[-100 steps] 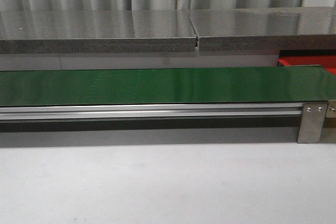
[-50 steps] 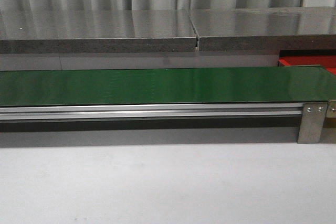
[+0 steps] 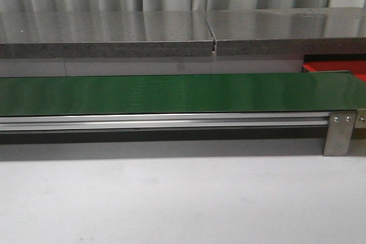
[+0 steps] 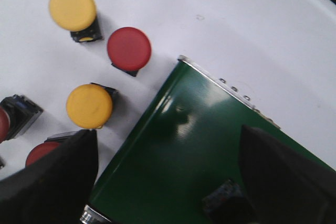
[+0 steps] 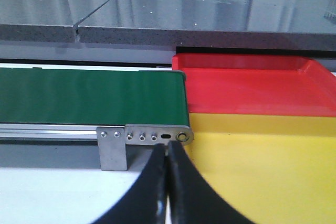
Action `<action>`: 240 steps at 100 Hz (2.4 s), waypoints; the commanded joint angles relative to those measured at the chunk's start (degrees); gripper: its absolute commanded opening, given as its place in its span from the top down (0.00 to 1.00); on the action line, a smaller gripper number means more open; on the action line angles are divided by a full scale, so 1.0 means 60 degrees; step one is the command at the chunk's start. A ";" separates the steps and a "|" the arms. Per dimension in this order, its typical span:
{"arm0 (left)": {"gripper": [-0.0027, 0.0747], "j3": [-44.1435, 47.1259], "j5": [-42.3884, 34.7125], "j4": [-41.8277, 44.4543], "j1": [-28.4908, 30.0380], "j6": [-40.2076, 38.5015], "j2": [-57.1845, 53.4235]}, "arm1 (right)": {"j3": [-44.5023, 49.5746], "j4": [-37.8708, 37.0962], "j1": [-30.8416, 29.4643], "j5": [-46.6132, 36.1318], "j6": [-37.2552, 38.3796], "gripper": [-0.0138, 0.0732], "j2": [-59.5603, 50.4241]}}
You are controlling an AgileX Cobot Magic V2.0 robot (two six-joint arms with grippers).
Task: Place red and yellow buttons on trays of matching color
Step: 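Carry the yellow button onto the green belt and open the left gripper, then grasp a red button from the cluster with the left gripper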
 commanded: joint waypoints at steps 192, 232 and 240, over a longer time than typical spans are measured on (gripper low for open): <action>0.61 -0.0370 -0.2882 -0.2662 0.1175 -0.0053 0.1886 | -0.0086 -0.0062 -0.0073 -0.0748 -0.0028 0.92 -0.0148; 0.61 -0.0370 -0.1891 -0.2662 0.1175 0.1534 0.0503 | -0.0086 -0.0062 -0.0073 -0.0748 -0.0028 0.92 -0.0148; 0.61 -0.0370 -0.1625 -0.2662 0.1175 0.1943 0.0215 | -0.0086 -0.0062 -0.0073 -0.0748 -0.0028 0.92 -0.0148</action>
